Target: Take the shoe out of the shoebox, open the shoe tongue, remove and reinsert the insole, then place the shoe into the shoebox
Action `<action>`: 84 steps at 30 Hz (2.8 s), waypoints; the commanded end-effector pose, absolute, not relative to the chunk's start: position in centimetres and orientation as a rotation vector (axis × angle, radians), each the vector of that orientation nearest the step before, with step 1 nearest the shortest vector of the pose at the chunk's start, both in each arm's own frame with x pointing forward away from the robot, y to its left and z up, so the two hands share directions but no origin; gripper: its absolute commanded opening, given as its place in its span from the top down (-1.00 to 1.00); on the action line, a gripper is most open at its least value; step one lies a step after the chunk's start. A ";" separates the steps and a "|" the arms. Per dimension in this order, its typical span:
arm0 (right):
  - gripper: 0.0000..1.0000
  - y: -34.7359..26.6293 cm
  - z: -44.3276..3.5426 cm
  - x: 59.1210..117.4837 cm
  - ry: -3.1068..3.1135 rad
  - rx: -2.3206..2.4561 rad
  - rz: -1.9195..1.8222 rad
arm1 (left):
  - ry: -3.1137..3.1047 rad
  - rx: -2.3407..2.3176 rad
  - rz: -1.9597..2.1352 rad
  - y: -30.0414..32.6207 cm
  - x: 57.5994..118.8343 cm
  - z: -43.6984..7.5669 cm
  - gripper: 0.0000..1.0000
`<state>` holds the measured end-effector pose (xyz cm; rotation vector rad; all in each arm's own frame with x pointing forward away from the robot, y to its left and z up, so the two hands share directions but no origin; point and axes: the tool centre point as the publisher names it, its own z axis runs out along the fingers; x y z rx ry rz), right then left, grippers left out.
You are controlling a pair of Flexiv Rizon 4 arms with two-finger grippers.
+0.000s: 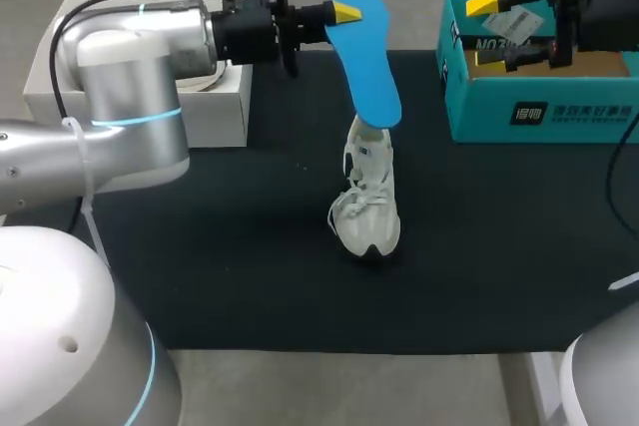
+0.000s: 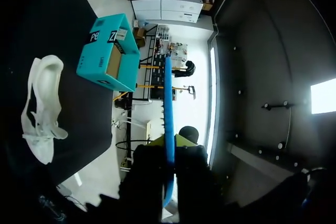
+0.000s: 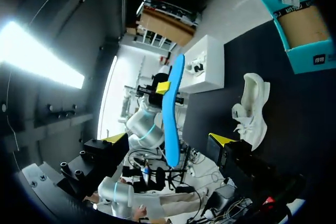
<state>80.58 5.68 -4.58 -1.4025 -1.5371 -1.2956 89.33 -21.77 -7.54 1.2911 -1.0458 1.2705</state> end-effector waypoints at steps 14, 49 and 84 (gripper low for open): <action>-1.00 5.5 -6.8 83.6 -1.417 -1.309 -1.308 | -1.120 1.225 1.215 -22.7 89.0 -6.7 1.00; -1.00 5.8 -6.9 83.6 -1.377 -1.328 -1.317 | -1.147 1.125 1.379 -23.3 88.7 -5.9 1.00; -1.00 5.8 -6.9 83.6 -1.377 -1.328 -1.317 | -1.800 0.681 1.846 -22.9 87.7 -5.4 1.00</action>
